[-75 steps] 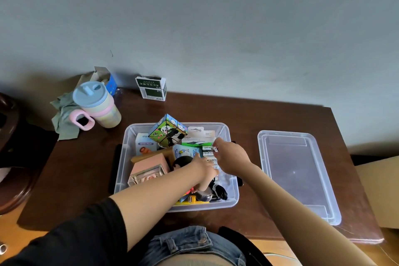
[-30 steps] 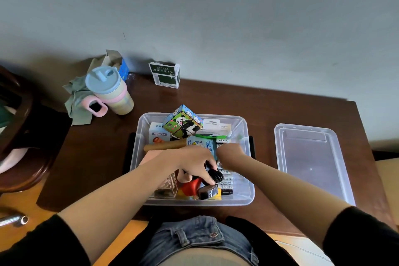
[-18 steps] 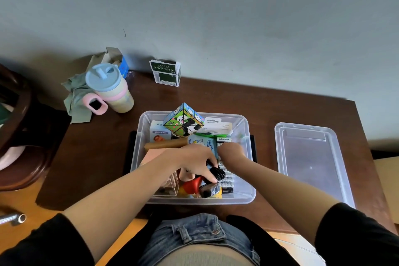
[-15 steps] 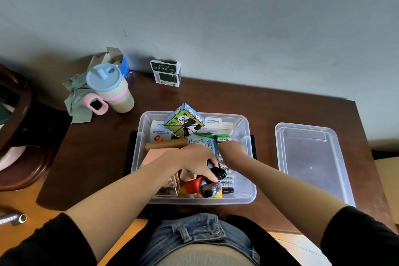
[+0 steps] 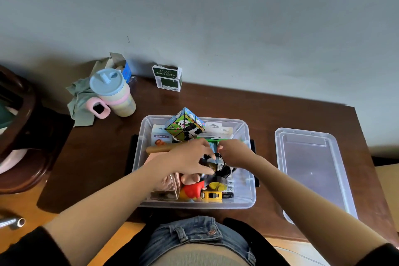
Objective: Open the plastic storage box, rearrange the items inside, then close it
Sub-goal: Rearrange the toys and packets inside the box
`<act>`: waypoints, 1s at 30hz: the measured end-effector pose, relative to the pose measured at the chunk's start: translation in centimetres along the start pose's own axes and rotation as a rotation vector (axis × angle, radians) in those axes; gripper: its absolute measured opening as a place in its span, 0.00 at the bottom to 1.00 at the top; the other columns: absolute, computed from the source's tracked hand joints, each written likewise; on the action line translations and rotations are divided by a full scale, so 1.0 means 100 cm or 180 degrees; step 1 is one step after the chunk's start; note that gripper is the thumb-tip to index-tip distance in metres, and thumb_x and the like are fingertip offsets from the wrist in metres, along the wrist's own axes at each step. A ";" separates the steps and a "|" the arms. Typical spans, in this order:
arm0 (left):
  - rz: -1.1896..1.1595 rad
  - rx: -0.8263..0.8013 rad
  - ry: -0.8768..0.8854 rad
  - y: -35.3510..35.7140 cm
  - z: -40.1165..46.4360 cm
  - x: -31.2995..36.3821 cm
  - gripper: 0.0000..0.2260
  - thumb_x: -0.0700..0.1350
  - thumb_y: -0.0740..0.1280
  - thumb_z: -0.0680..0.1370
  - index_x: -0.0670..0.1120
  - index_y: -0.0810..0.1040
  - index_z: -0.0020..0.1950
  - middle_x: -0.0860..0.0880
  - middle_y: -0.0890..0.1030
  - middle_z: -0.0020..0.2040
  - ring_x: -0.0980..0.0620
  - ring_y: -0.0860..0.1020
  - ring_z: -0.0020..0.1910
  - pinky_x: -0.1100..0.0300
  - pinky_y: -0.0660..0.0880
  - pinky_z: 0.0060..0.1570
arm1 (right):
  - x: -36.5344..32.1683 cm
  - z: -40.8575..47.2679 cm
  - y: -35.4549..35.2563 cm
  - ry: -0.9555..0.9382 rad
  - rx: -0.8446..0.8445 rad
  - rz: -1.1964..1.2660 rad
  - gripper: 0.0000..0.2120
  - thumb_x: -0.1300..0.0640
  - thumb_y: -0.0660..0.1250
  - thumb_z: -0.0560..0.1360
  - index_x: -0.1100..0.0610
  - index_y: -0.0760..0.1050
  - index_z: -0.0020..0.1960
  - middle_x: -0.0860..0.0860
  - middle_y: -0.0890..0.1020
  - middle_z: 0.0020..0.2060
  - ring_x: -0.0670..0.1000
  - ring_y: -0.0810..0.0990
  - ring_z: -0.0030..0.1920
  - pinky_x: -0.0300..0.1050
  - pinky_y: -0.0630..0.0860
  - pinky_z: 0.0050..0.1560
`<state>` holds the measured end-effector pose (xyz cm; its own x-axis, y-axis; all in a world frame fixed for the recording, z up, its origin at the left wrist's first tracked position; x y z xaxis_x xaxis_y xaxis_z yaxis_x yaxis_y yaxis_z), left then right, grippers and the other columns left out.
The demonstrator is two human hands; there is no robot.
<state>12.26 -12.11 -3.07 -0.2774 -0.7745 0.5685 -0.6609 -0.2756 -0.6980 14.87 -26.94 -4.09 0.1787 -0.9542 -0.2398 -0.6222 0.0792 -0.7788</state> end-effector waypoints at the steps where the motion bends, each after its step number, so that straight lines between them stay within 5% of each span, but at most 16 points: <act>1: -0.0127 0.0175 0.0027 -0.007 -0.009 -0.006 0.18 0.58 0.69 0.73 0.54 0.77 0.62 0.53 0.68 0.66 0.54 0.68 0.64 0.57 0.68 0.63 | -0.003 0.000 -0.001 0.0017 0.0059 0.0013 0.14 0.62 0.55 0.78 0.58 0.75 0.59 0.56 0.79 0.57 0.58 0.76 0.56 0.47 0.73 0.49; 7: -0.0682 0.0959 -0.0412 -0.036 -0.068 -0.054 0.12 0.55 0.72 0.72 0.58 0.79 0.54 0.60 0.75 0.53 0.64 0.73 0.53 0.61 0.71 0.58 | -0.034 -0.001 0.001 -0.0335 0.0319 0.0733 0.12 0.55 0.57 0.79 0.54 0.78 0.57 0.53 0.80 0.56 0.55 0.77 0.56 0.43 0.71 0.47; 14: -0.0258 0.0074 -0.0649 -0.031 -0.091 -0.062 0.35 0.67 0.71 0.66 0.56 0.68 0.69 0.60 0.72 0.61 0.59 0.71 0.58 0.63 0.70 0.55 | -0.069 0.006 0.017 -0.0339 -0.0174 0.0842 0.27 0.40 0.58 0.78 0.58 0.68 0.68 0.54 0.79 0.59 0.55 0.77 0.57 0.49 0.74 0.57; 21: 0.0979 -0.0454 -0.0528 -0.024 -0.073 -0.058 0.44 0.67 0.73 0.62 0.46 0.64 0.70 0.49 0.66 0.65 0.50 0.65 0.63 0.55 0.68 0.63 | -0.067 0.010 0.013 -0.0107 -0.0635 0.1528 0.26 0.46 0.69 0.72 0.56 0.69 0.65 0.54 0.78 0.60 0.52 0.77 0.55 0.44 0.72 0.56; 25: 0.0500 -0.0409 -0.0466 -0.024 -0.074 -0.062 0.45 0.66 0.75 0.61 0.47 0.61 0.70 0.52 0.64 0.62 0.53 0.67 0.59 0.57 0.70 0.60 | -0.059 0.002 0.021 -0.0225 -0.1057 0.0849 0.40 0.41 0.72 0.68 0.53 0.60 0.74 0.51 0.71 0.67 0.51 0.73 0.61 0.46 0.69 0.62; 30: -0.0232 0.0012 -0.0502 -0.028 -0.082 -0.067 0.40 0.63 0.77 0.61 0.52 0.63 0.65 0.56 0.70 0.58 0.58 0.72 0.52 0.64 0.71 0.49 | -0.046 -0.009 0.020 -0.0178 -0.0875 0.1469 0.28 0.51 0.75 0.68 0.53 0.70 0.65 0.50 0.78 0.56 0.48 0.78 0.50 0.39 0.77 0.48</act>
<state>10.23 -1.52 -1.37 -0.1158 -0.8321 0.5424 -0.6727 -0.3361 -0.6592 12.16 -22.70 -4.00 -0.1248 -0.8207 -0.5575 -0.8208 0.4011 -0.4067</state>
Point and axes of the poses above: each hand's wrist, its own z-axis towards the middle knuckle, its own y-axis out of the palm, x = y × z, the point moved 3 cm from there along z, towards the middle knuckle
